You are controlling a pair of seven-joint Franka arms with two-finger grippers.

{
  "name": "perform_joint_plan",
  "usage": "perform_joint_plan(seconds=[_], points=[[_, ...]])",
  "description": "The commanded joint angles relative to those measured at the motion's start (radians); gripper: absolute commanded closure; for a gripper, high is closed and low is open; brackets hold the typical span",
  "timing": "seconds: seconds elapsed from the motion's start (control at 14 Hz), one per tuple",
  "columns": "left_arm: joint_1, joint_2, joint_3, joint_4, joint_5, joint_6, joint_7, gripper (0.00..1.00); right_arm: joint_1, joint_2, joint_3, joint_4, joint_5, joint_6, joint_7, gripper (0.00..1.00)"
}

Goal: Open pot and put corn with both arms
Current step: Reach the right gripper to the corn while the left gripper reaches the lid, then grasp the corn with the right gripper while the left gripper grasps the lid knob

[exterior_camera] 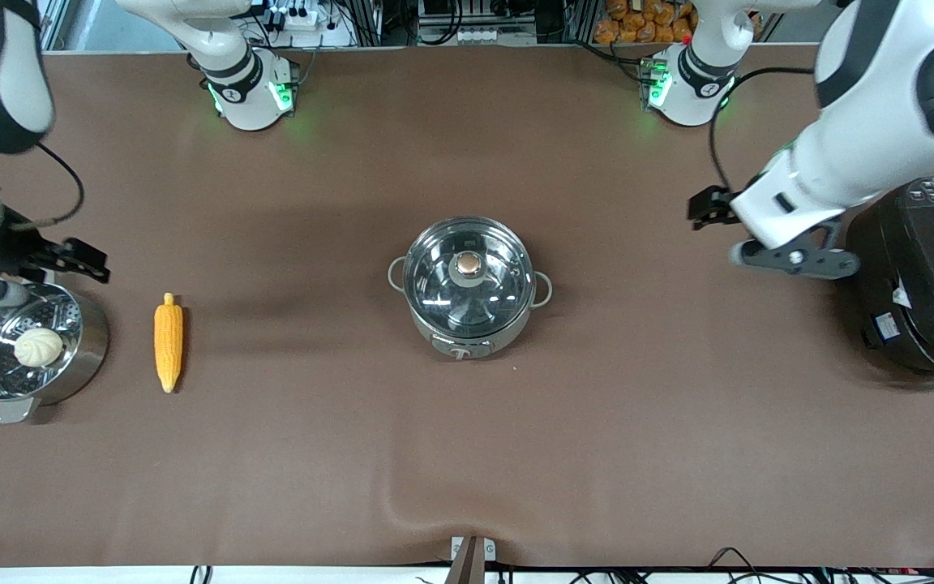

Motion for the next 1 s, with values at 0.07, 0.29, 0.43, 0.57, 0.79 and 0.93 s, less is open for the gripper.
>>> perform_joint_plan(seconds=[0.07, 0.29, 0.43, 0.57, 0.79, 0.93], points=[[-0.083, 0.104, -0.051, 0.025, -0.042, 0.083, -0.173, 0.00, -0.007, 0.085, -0.002, -0.072, 0.000, 0.163, -0.036, 0.00], [-0.245, 0.194, -0.048, 0.026, -0.031, 0.240, -0.374, 0.00, -0.009, 0.159, -0.002, -0.178, -0.001, 0.381, -0.053, 0.00], [-0.346, 0.254, -0.040, 0.037, -0.010, 0.349, -0.501, 0.00, -0.045, 0.220, -0.002, -0.187, -0.001, 0.418, -0.140, 0.00], [-0.410, 0.312, -0.040, 0.069, 0.065, 0.408, -0.624, 0.00, -0.073, 0.275, -0.004, -0.189, -0.001, 0.472, -0.238, 0.00], [-0.473, 0.372, -0.039, 0.091, 0.171, 0.468, -0.728, 0.00, -0.089, 0.378, -0.002, -0.172, -0.003, 0.509, -0.262, 0.00], [-0.505, 0.400, -0.039, 0.091, 0.248, 0.483, -0.759, 0.00, -0.081, 0.423, -0.002, -0.149, -0.003, 0.509, -0.275, 0.00]])
